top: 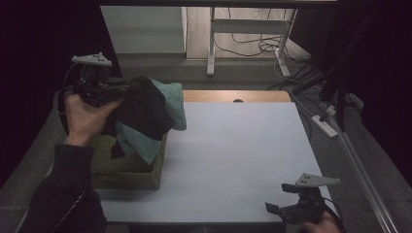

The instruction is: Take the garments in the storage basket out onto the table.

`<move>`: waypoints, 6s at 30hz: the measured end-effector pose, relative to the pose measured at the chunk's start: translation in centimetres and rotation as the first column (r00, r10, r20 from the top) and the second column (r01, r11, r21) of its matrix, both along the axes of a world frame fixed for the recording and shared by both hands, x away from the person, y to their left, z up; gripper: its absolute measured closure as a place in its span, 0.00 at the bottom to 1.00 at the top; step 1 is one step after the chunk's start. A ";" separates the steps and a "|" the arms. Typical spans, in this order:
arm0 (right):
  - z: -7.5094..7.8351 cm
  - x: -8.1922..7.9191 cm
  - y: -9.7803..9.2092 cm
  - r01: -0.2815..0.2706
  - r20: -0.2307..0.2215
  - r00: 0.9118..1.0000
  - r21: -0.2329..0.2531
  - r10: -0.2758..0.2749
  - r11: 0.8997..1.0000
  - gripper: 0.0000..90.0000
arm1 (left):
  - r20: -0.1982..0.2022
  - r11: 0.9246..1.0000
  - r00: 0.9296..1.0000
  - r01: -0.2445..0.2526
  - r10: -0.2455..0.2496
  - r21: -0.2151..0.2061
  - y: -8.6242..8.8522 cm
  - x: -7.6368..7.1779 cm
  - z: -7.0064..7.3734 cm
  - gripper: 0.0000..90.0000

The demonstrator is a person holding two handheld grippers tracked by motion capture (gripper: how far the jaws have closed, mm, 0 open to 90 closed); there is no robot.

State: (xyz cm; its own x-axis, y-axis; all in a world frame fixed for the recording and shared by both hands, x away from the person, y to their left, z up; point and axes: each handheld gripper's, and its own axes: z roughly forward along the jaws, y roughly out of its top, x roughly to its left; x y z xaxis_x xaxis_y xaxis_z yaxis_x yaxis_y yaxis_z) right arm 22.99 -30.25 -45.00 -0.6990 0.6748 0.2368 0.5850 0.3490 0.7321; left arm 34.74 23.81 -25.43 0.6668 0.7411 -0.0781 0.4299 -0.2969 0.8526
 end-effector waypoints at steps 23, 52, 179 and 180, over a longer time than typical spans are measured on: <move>0.0 0.0 -0.1 0.000 -0.003 1.000 0.009 0.000 1.000 0.02 | 0.028 0.986 0.986 0.167 -0.166 -0.014 -8.4 2.8 2.1 0.89; 0.0 0.0 -0.3 -0.004 -0.007 1.000 0.024 0.004 1.000 0.02 | -0.099 0.937 0.939 0.337 -0.328 0.095 -20.9 5.8 -7.0 0.89; 0.0 0.2 -0.6 -0.001 -0.028 1.000 0.053 0.002 0.999 0.02 | -0.162 0.902 0.895 0.384 -0.416 -0.195 -14.3 0.9 -16.2 0.02; 0.0 0.2 -0.6 -0.001 -0.028 1.000 0.054 0.002 0.999 0.02 | -0.169 0.904 0.895 0.383 -0.414 -0.189 -14.2 0.8 -16.2 0.02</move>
State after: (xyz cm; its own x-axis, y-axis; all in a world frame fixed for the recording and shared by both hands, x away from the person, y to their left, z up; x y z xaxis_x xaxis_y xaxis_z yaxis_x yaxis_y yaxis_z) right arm 23.15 -30.82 -44.99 -0.6926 0.6594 0.2924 0.6051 0.3105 0.7331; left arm 35.51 9.58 -41.59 0.8621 0.3862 -0.3282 0.4679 -0.3576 0.8082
